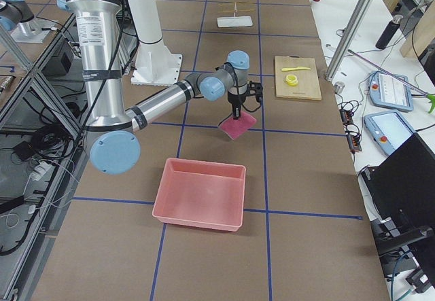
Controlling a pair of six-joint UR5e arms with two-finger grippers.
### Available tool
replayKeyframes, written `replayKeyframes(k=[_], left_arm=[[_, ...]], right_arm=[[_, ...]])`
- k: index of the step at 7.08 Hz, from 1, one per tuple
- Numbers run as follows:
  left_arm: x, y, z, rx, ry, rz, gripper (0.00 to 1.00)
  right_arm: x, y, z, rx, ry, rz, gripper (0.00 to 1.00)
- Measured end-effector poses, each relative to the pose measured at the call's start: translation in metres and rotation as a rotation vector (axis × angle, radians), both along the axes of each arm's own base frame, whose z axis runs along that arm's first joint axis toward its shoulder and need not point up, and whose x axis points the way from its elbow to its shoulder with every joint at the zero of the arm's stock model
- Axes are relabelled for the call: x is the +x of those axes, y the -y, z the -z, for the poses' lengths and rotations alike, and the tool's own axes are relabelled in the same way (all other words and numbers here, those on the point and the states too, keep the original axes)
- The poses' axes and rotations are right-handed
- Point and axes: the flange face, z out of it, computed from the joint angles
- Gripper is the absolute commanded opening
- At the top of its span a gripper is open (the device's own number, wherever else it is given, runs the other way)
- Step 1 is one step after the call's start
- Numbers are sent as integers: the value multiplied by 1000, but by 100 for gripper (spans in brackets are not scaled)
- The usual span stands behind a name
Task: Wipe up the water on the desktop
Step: 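Carry the cloth into the pink bin and open the right gripper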
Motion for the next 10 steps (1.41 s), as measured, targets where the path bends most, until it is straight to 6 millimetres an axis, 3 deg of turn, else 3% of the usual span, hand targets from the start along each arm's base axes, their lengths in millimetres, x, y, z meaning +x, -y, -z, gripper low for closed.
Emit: replayKeyframes(k=[1, 3, 5, 7, 8, 10], left_arm=[[-3, -2, -5, 6, 10, -5, 97], [-6, -4, -13, 5, 20, -8, 97], [-7, -6, -16, 3, 24, -7, 97], [-7, -6, -15, 5, 23, -7, 97], [-7, -7, -13, 7, 22, -7, 97], [-7, -7, -11, 11, 21, -6, 97]], right_arm=[[39, 0, -5, -4, 12, -9, 0], [113, -19, -23, 6, -18, 9, 0], [167, -43, -56, 20, -56, 37, 0], [205, -72, -92, 27, -86, 73, 0], [214, -86, -108, 22, -99, 98, 0], [222, -109, -130, 9, -111, 145, 25]])
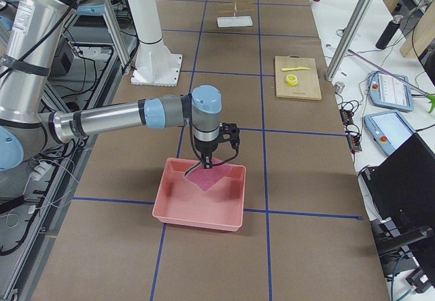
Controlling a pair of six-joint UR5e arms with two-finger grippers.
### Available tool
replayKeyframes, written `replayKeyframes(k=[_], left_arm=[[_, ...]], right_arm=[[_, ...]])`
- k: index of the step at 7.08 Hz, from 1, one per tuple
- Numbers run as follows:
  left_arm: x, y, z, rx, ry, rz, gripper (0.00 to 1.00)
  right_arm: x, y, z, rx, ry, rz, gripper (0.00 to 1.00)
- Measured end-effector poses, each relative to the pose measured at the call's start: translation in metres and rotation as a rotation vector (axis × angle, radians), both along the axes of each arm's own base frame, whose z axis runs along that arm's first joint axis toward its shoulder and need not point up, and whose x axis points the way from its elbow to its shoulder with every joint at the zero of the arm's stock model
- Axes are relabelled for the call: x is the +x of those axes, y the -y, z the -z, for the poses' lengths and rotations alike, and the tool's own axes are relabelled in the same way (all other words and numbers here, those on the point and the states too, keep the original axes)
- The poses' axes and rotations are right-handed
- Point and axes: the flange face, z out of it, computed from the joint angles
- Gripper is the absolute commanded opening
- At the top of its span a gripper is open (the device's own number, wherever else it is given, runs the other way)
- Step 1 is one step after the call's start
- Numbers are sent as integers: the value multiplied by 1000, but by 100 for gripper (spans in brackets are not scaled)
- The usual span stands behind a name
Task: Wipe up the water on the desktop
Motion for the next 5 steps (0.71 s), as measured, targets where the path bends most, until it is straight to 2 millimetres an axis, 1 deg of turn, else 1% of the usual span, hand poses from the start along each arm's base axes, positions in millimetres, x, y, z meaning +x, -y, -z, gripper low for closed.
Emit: replayKeyframes(k=[1, 2, 3, 5], left_arm=[[-1, -1, 1, 3, -1, 2, 97], [-2, -2, 1, 4, 2, 6, 97], [-4, -6, -1, 4, 9, 12, 97], [-9, -15, -3, 3, 15, 20, 97]], right_arm=[[2, -9, -9, -7, -4, 20, 60], [3, -15, -15, -13, -6, 33, 100], [3, -17, -20, -18, -7, 40, 100], [3, -18, -22, -20, -6, 47, 100]])
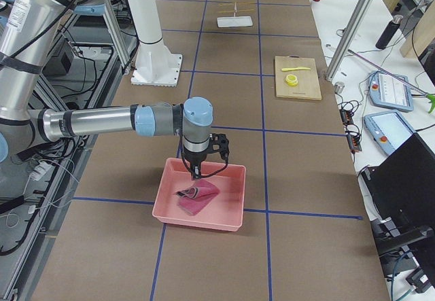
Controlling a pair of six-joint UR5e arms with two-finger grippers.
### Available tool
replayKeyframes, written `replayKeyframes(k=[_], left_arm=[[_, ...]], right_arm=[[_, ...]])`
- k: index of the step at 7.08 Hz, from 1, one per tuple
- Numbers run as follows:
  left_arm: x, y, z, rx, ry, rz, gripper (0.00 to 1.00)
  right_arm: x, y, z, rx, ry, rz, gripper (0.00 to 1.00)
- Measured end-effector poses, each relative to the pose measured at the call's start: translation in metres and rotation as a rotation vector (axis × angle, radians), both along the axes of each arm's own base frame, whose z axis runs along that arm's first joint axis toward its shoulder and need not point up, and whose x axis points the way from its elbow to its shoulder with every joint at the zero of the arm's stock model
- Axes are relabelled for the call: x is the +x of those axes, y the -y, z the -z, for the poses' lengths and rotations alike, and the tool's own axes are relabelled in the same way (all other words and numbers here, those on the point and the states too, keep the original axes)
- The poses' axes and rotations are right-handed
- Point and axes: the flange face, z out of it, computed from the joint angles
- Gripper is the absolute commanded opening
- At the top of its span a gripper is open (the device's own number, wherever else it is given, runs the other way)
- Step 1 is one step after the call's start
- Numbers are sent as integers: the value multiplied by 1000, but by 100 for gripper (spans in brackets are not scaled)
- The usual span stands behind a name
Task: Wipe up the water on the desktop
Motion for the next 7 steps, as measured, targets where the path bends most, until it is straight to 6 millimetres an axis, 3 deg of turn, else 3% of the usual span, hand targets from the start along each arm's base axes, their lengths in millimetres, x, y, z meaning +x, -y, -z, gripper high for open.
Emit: replayKeyframes(k=[2, 3, 4, 7], left_arm=[[-5, -12, -10, -5, 9, -7, 97], [-9, -19, -20, 16, 31, -39, 97], [-19, -30, -42, 65, 78, -107, 97], [-81, -71, -133, 224, 235, -361, 97]], right_arm=[[-3, 12, 9, 29, 14, 0, 100], [-7, 30, 21, 60, 22, -5, 100], [-12, 52, 28, 86, 29, -8, 100], [-25, 113, 35, 112, 50, -11, 100]])
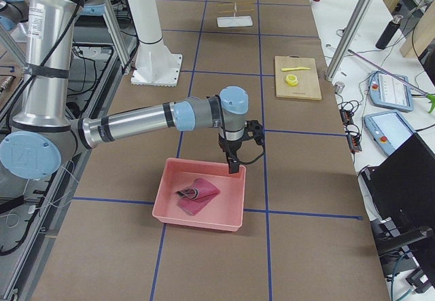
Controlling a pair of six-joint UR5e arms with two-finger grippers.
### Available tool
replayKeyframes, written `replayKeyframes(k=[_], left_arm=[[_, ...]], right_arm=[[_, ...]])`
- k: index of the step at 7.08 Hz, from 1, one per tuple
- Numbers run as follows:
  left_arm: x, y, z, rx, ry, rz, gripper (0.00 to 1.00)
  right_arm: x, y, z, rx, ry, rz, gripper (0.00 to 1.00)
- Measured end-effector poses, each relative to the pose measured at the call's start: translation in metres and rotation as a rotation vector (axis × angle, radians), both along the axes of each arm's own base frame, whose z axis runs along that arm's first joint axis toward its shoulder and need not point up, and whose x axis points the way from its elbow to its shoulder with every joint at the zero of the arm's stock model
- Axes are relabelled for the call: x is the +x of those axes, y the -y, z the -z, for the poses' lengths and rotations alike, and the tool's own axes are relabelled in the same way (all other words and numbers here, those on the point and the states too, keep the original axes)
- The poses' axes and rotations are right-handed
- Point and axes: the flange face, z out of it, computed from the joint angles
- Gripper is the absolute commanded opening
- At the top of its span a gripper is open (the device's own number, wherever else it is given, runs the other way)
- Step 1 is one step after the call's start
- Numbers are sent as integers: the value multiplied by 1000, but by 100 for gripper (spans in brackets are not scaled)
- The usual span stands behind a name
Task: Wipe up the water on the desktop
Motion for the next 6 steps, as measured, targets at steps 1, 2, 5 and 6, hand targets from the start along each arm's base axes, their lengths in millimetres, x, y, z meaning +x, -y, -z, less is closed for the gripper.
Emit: replayKeyframes(k=[1, 2, 5, 6], left_arm=[[-19, -11, -23, 16, 19, -41, 97], [-35, -21, -42, 3, 2, -61, 98], [-54, -43, -76, -86, -169, -72, 98], [-58, -44, -74, -90, -190, -64, 98]], right_arm=[[-2, 12, 0, 5, -2, 1, 100], [-3, 18, -5, 1, -11, 3, 100], [-3, 26, -26, -20, -33, 11, 100], [-4, 28, -24, -19, -30, 7, 100]])
